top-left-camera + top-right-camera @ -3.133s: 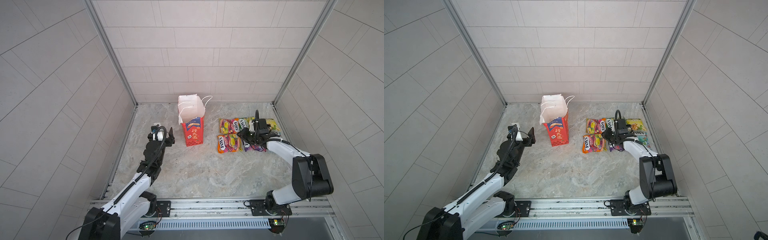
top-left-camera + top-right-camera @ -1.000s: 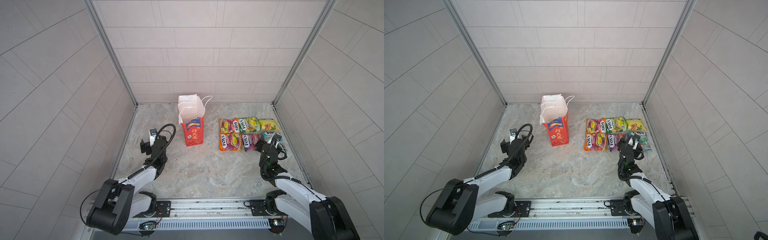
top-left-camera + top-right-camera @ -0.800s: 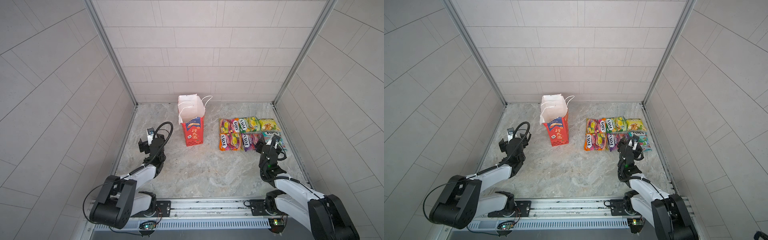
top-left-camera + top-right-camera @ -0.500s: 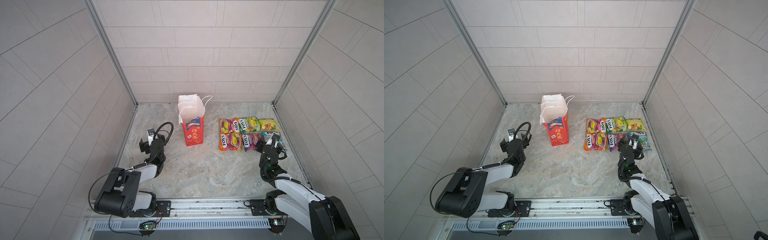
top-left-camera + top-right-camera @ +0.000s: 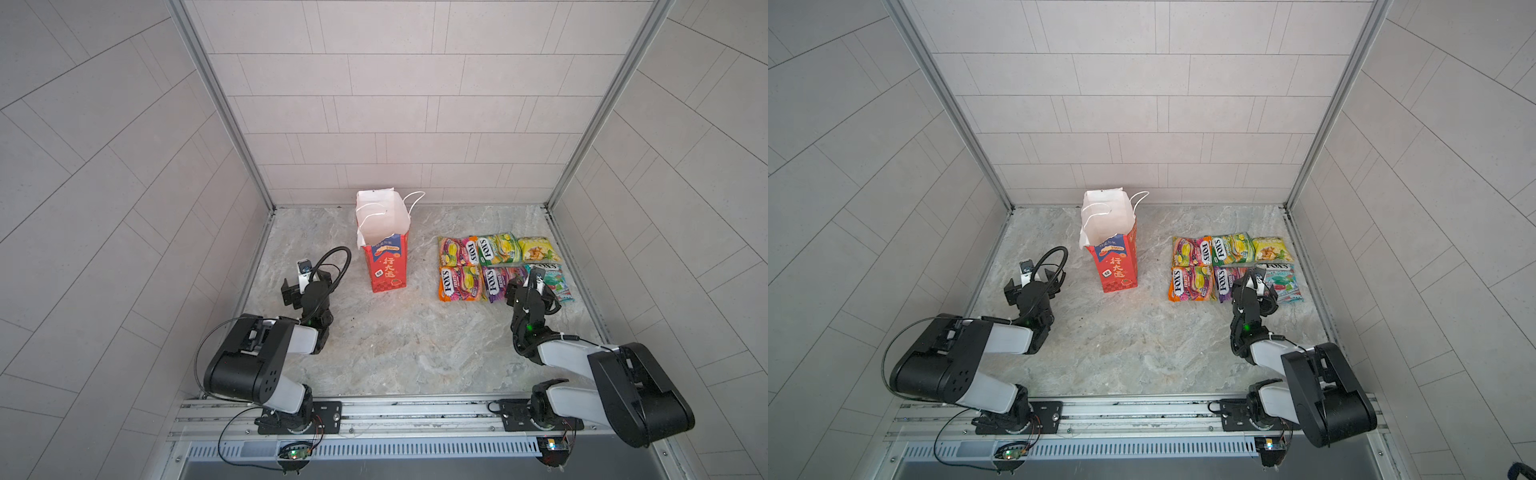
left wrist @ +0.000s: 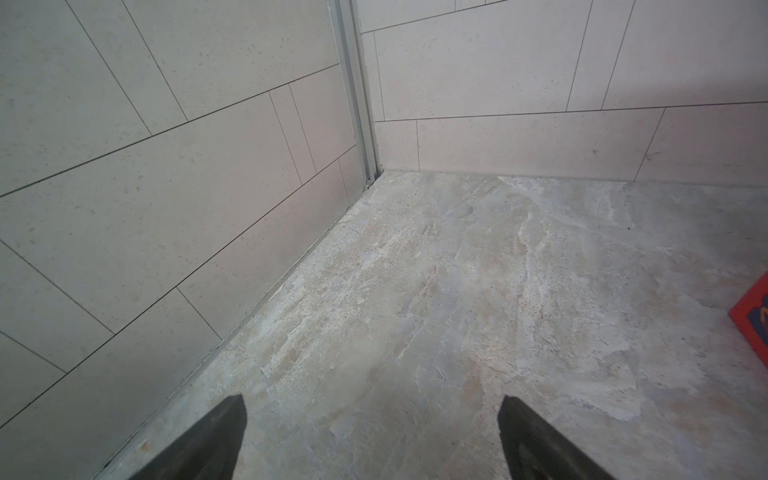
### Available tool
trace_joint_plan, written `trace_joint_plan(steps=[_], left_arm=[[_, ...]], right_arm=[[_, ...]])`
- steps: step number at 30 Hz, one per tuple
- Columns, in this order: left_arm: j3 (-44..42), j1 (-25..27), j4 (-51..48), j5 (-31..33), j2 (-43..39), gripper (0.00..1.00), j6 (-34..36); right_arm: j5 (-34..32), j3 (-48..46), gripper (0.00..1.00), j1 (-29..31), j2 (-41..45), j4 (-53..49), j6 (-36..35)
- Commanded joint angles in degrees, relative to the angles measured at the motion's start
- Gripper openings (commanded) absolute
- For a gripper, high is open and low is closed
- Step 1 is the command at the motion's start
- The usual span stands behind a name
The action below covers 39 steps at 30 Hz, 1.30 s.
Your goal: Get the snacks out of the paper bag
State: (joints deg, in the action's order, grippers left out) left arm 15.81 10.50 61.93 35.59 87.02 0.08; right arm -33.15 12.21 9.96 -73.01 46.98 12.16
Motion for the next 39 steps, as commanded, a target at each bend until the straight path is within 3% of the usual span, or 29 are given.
trace_joint_plan(steps=[1,5,7,9,12,15,18,21,25,28,32,36,37,39], left_arm=[[-0.7,-0.26,4.29,-0.74,0.87,1.0,0.59],[-0.06,-0.26,3.77,-3.02,1.69,1.0,1.28],[-0.93,-0.26,5.21,-5.64,3.58,1.0,1.11],[-3.0,-0.09,14.58,-8.12,7.49,1.0,3.46],[-1.67,0.01,11.18,-8.32,6.59,1.0,3.88],[-1.09,0.03,9.8,-8.25,6.51,1.0,3.81],[3.43,-1.31,0.27,-8.27,5.45,1.0,1.73],[6.44,-5.22,-7.39,-12.58,4.42,1.0,-2.05],[6.3,-6.21,-7.52,-13.71,4.2,1.0,-2.79],[6.16,-5.84,-7.15,-13.53,4.12,1.0,-2.3],[6.25,-5.6,-7.2,-13.18,4.2,1.0,-2.12],[6.25,-5.67,-7.1,-13.14,4.2,1.0,-2.04],[6.25,-5.63,-7.1,-13.17,4.16,1.0,-2.03],[6.23,-5.53,-7.14,-13.18,4.18,1.0,-2.16]], right_arm=[[1.23,0.0,0.82,0.01,0.54,3.35,-1.8],[1.04,2.19,0.82,-0.22,-0.45,0.53,-2.69],[3.02,3.16,0.82,-0.05,-1.76,1.49,-7.38],[1.73,3.14,0.82,0.9,-3.46,4.91,-11.34],[2.16,3.83,0.82,0.77,-9.05,10.42,-12.69],[0.76,1.71,0.84,0.69,-16.16,24.11,-14.02],[2.5,4.72,0.84,0.36,-14.06,14.1,-13.04],[2.82,4.96,0.85,0.06,-14.89,14.89,-12.86],[8.87,6.79,0.86,-2.69,-14.93,8.52,-10.64],[9.24,5.73,0.86,-3.35,-17.69,14.75,-10.81],[12.52,9.19,0.9,-4.69,-16.65,6.21,-10.04],[14.13,8.27,0.9,-5.3,-17.43,9.4,-9.97],[14.25,8.11,0.97,-5.3,-17.72,10.25,-10.22],[13.85,7.94,0.99,-5.06,-17.53,10.38,-10.55]])
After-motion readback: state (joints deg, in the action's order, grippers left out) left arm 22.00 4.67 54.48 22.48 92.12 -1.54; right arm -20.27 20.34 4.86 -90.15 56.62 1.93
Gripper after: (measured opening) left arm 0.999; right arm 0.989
